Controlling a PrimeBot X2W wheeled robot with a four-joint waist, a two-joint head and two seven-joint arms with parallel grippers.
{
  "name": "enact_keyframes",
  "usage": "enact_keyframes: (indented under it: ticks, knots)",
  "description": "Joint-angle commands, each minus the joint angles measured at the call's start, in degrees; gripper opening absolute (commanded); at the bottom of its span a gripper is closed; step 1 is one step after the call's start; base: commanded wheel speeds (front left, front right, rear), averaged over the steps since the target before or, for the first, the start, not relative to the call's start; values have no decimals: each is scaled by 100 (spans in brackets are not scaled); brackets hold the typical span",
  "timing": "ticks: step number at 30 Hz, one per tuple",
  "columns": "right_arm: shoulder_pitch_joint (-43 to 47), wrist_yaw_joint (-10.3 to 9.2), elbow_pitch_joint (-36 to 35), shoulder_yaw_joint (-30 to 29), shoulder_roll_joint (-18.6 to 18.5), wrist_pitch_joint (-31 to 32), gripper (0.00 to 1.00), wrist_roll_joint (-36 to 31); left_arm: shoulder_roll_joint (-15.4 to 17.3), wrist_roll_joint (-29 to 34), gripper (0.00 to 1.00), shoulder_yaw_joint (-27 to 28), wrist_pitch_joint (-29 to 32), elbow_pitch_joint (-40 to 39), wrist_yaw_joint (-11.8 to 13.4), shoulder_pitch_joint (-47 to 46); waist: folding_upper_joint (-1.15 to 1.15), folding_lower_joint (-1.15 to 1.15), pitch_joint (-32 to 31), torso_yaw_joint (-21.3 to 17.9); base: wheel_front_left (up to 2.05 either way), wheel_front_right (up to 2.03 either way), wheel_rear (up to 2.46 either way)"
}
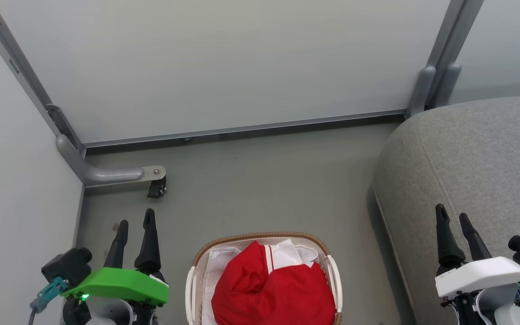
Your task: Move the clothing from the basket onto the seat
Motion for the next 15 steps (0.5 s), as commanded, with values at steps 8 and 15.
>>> enact_keyframes:
  ticks: [8, 15]
  knots:
    - [42, 3, -7, 24, -46, -176, 100, -705, 42, 667, 100, 16, -173, 99, -37, 38, 0, 0, 0, 19, 0, 0, 0]
    - [77, 2, -6, 44, -51, -276, 100, -1163, 45, 998, 100, -7, -271, 203, -52, 51, 0, 0, -10, 29, 0, 0, 0]
